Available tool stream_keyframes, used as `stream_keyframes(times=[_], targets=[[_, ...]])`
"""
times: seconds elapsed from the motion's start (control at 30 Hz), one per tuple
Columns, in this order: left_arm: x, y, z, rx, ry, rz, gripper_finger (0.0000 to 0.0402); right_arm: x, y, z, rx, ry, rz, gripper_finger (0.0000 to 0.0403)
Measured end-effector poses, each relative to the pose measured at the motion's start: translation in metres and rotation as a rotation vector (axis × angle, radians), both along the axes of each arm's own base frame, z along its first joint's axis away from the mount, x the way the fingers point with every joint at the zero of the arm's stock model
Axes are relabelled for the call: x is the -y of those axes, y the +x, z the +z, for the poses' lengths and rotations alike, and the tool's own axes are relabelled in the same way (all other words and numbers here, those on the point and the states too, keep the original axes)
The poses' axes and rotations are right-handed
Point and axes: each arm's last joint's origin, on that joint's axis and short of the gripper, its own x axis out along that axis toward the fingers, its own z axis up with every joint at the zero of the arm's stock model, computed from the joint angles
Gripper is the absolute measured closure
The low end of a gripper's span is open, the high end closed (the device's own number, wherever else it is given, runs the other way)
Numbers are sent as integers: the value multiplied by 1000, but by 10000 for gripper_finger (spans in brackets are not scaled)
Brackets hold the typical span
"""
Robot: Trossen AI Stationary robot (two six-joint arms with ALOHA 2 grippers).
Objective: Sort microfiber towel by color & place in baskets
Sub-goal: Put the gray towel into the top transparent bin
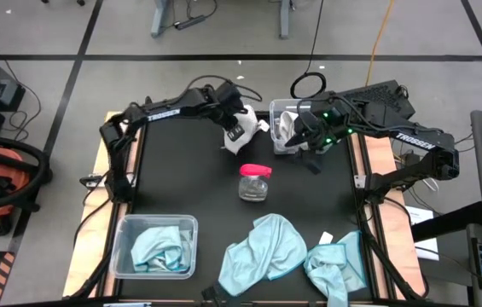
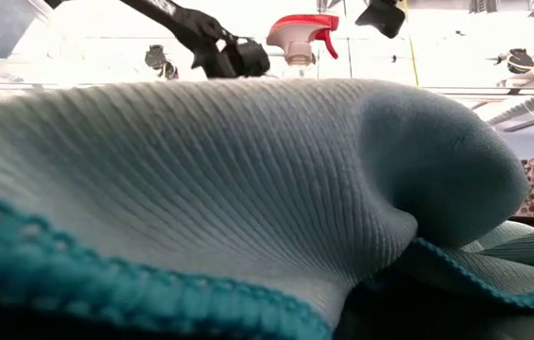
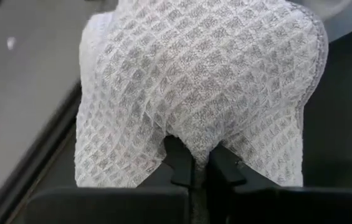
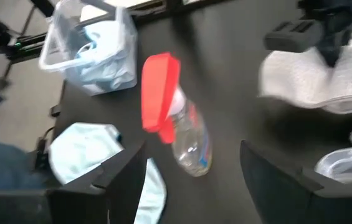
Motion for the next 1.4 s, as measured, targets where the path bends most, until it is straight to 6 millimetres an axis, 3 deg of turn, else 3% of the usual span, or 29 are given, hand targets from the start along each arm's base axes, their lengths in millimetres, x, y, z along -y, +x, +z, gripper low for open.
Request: stream_keyframes(times=[0.3,0.7,1.17,1.4], targets=[[27,-17,60,149,83,-49,386,6,5,6,71,-131,-58,156],[70,-25,112,326,224,-158,386,16,14,20,226,-266,-153,155],[113,-17,131,426,282,-290,386,28,31,14,250,-257,-204,66],[131,-17,142,458,375,-319,386,32,45,1,196,-263,-185,53]])
